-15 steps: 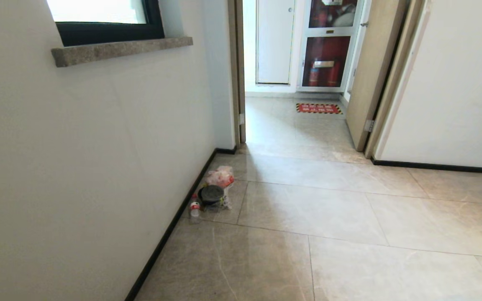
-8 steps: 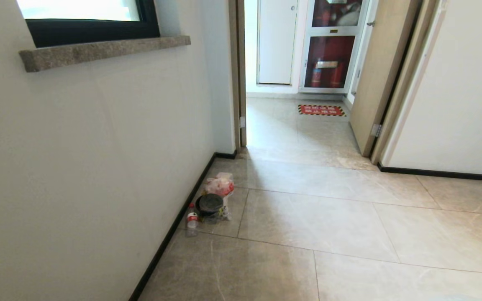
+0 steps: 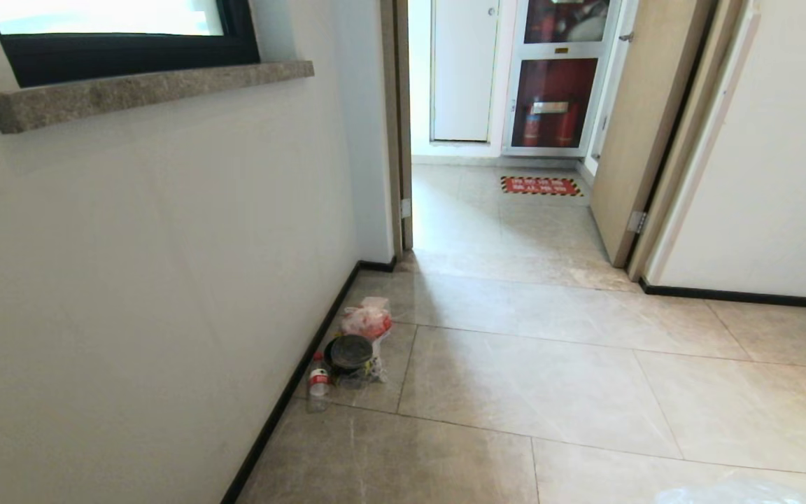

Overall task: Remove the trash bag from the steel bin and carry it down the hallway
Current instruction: Put the trash bag at the door

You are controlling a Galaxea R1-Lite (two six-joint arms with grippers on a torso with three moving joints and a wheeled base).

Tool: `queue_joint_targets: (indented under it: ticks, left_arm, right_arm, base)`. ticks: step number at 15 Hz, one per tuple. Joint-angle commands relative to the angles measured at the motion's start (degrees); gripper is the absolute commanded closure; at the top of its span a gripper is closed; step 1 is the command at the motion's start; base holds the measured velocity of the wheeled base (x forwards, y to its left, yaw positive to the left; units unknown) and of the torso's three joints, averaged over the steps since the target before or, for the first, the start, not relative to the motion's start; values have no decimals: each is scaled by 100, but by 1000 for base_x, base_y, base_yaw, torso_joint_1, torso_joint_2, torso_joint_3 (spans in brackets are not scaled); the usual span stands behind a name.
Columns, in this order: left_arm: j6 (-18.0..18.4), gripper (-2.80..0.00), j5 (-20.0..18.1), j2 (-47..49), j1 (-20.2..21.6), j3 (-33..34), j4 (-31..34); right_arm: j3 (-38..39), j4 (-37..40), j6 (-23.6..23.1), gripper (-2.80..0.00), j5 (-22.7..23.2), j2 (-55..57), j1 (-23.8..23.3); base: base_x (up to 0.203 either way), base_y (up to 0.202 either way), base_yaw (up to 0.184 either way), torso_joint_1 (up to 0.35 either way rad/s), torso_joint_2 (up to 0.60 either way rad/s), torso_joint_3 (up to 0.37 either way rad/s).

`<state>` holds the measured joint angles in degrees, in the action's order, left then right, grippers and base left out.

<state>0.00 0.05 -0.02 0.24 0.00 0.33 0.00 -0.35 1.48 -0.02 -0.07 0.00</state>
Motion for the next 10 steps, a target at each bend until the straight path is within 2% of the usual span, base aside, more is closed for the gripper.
queue_joint_targets:
  ticks: [1,6,10]
  left_arm:
    - [0,0,4,2,2,17,0]
    - [0,0,4,2,2,11,2]
    - [0,0,4,2,2,12,-4]
  right_arm:
    - [9,-9,2,0,2,-1,0]
    - [9,-17,19,0,-7,7,0]
    - [9,-17,2,0,2,-1,0]
  base:
    - [0,0,0,0,0,0]
    - [0,0,0,0,0,0]
    - [5,1,-100,2,-1,3]
